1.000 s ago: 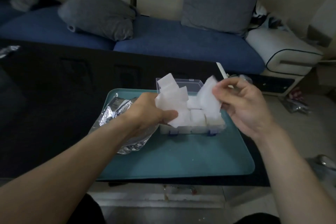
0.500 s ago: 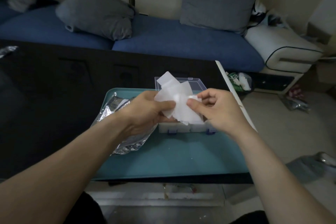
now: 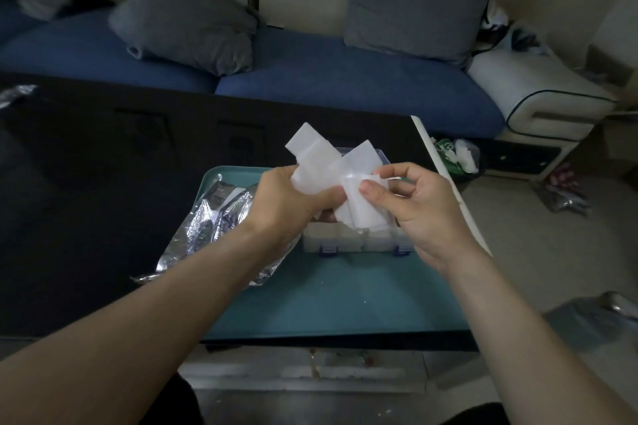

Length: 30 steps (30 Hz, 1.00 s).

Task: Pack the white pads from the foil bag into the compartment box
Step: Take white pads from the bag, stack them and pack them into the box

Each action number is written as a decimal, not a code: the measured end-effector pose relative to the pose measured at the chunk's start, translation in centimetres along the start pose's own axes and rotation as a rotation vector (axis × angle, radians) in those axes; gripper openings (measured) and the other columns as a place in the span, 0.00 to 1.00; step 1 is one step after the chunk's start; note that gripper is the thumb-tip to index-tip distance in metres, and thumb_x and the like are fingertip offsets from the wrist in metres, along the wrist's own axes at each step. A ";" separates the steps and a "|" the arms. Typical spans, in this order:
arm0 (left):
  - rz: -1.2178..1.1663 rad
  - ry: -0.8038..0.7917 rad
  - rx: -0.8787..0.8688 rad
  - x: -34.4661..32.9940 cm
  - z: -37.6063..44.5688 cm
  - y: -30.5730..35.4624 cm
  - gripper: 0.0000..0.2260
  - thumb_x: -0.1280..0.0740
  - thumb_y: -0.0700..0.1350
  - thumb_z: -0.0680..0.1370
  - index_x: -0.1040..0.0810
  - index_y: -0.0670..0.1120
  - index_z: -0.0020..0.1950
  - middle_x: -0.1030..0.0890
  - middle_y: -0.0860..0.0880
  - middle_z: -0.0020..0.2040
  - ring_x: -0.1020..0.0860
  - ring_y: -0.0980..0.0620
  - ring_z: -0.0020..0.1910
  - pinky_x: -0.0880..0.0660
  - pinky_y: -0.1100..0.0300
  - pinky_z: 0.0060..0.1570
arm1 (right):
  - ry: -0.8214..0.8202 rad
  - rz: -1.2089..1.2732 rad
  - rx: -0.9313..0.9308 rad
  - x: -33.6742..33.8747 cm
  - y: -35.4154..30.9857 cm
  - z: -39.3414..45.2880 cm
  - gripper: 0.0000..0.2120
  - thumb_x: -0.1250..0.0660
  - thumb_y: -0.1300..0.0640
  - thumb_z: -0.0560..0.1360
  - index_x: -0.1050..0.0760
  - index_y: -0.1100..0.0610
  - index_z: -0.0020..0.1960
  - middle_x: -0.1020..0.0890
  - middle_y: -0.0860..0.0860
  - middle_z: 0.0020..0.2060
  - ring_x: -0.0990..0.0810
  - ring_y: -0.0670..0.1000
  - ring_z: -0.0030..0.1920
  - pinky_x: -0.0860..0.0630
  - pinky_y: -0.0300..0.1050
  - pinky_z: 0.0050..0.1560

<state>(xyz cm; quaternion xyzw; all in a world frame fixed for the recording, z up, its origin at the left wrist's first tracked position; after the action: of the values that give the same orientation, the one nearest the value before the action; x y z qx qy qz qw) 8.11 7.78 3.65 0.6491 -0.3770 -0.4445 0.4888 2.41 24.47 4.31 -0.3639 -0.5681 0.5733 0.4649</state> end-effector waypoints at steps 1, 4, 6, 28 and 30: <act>-0.021 -0.001 0.010 0.0 0.0 -0.1 0.11 0.23 0.32 0.69 0.20 0.36 0.49 0.14 0.39 0.45 0.17 0.34 0.48 0.19 0.39 0.50 | -0.001 0.010 -0.027 -0.2 0.1 0.0 0.22 0.22 0.48 0.62 0.22 0.53 0.53 0.12 0.52 0.43 0.13 0.53 0.45 0.18 0.52 0.48; -0.046 0.002 0.039 0.0 0.1 -0.3 0.09 0.24 0.33 0.70 0.20 0.37 0.48 0.14 0.41 0.43 0.16 0.36 0.46 0.18 0.43 0.49 | -0.020 0.022 -0.114 -0.3 0.4 0.0 0.20 0.22 0.52 0.67 0.22 0.53 0.57 0.12 0.53 0.45 0.13 0.54 0.47 0.17 0.53 0.49; -0.072 -0.026 0.061 -0.1 0.1 -0.4 0.08 0.26 0.34 0.73 0.20 0.37 0.51 0.14 0.42 0.45 0.16 0.40 0.45 0.17 0.48 0.47 | -0.012 -0.011 -0.119 0.1 0.7 0.2 0.14 0.22 0.57 0.71 0.21 0.53 0.55 0.12 0.53 0.45 0.13 0.54 0.47 0.17 0.55 0.52; 0.369 -0.135 0.064 -0.1 -0.1 -1.0 0.16 0.20 0.34 0.67 0.19 0.41 0.52 0.14 0.46 0.45 0.15 0.52 0.40 0.19 0.58 0.36 | 0.325 0.387 -0.038 1.3 -1.1 0.4 0.11 0.25 0.67 0.72 0.24 0.57 0.50 0.15 0.51 0.36 0.19 0.48 0.34 0.20 0.40 0.38; 0.329 -0.074 0.072 0.2 0.2 -1.3 0.16 0.20 0.35 0.66 0.18 0.41 0.51 0.14 0.47 0.44 0.15 0.49 0.42 0.17 0.51 0.44 | 0.286 0.461 0.032 2.6 -2.2 0.4 0.13 0.24 0.66 0.69 0.24 0.57 0.48 0.16 0.51 0.34 0.20 0.48 0.32 0.22 0.40 0.36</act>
<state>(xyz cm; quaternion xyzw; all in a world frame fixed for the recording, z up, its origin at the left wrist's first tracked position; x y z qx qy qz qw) 8.03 7.85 2.28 0.5789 -0.5115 -0.3683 0.5173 1.56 26.64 6.81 -0.5534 -0.3896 0.6157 0.4036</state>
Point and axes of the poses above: each hand's wrist, its own z-axis towards the middle knuckle, its own x-axis out of the back of the hand, y = z × x, the point moved 3 cm from there along z, towards the middle knuckle
